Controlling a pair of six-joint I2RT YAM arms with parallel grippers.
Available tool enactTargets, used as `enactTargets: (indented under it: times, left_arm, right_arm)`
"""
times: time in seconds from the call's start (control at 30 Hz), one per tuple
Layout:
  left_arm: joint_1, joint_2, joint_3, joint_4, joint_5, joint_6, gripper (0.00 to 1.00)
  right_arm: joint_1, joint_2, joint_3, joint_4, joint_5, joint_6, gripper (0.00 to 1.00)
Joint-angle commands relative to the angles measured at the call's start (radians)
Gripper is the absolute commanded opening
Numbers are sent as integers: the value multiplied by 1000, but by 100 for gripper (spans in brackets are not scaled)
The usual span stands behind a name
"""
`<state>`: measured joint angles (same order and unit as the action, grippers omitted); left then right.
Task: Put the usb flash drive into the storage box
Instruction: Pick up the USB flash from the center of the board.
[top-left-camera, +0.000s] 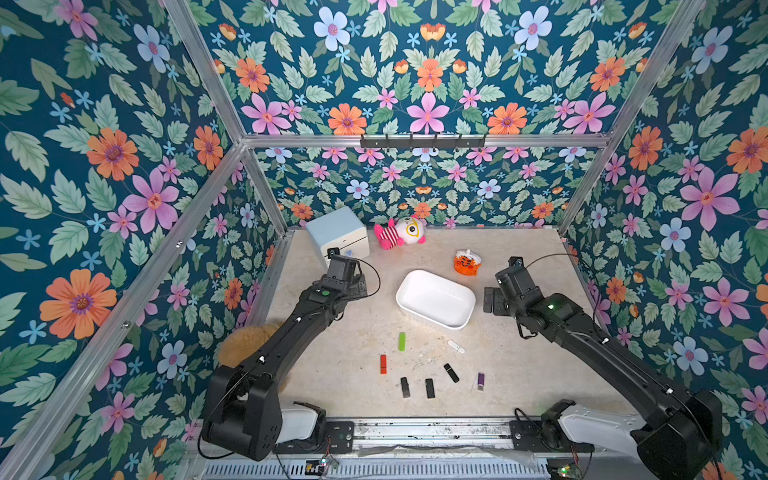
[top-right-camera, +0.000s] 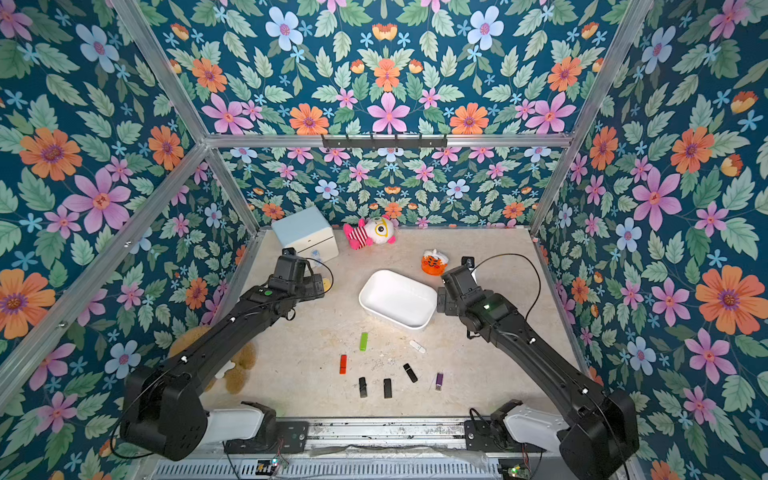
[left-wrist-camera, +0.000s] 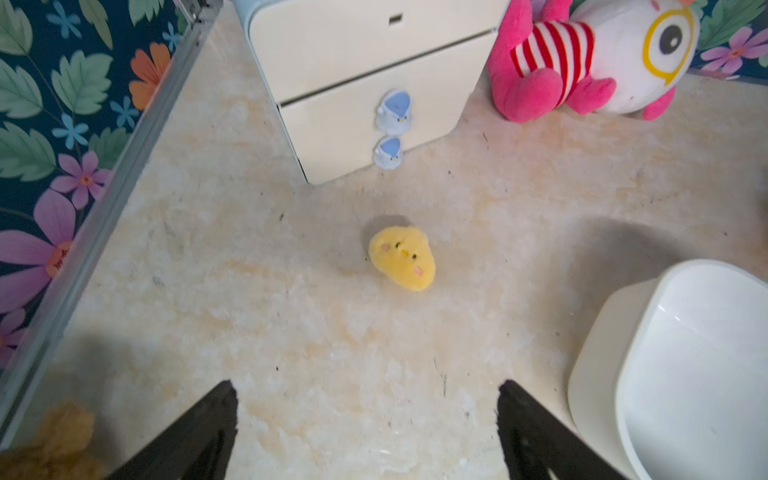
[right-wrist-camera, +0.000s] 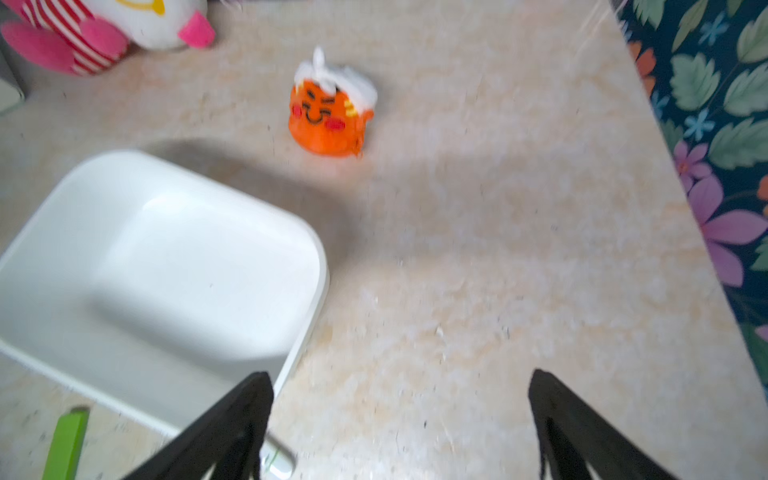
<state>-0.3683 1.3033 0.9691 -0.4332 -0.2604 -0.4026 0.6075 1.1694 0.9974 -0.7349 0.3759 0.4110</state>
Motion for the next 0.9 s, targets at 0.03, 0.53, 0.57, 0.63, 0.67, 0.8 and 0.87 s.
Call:
enactTargets:
  times: [0.03, 0.53, 0.57, 0.63, 0.67, 0.8, 0.87]
  left_arm:
    - [-22, -53, -41, -122, 68, -107, 99]
    - [-209, -61, -151, -176, 106, -268, 99]
    - [-217, -61, -154, -180, 104, -273, 99]
    - [-229, -64, -159, -185, 104, -282, 99]
    - [-237, -66, -165, -186, 104, -286, 99]
    - [-257, -70, -188, -187, 108, -297, 99]
    - [-266, -68, -193, -188, 108, -302, 99]
  right_arm:
    - [54, -40, -79, -178, -135, 195, 99]
    - [171, -76, -293, -67, -331, 376, 82]
    - [182, -64, -300, -49, -336, 383, 81]
    - [198, -30, -306, -31, -337, 387, 79]
    - [205, -10, -303, -28, -332, 387, 78]
    - [235, 54, -294, -25, -317, 392, 74]
    - [253, 76, -290, -22, -309, 402, 73]
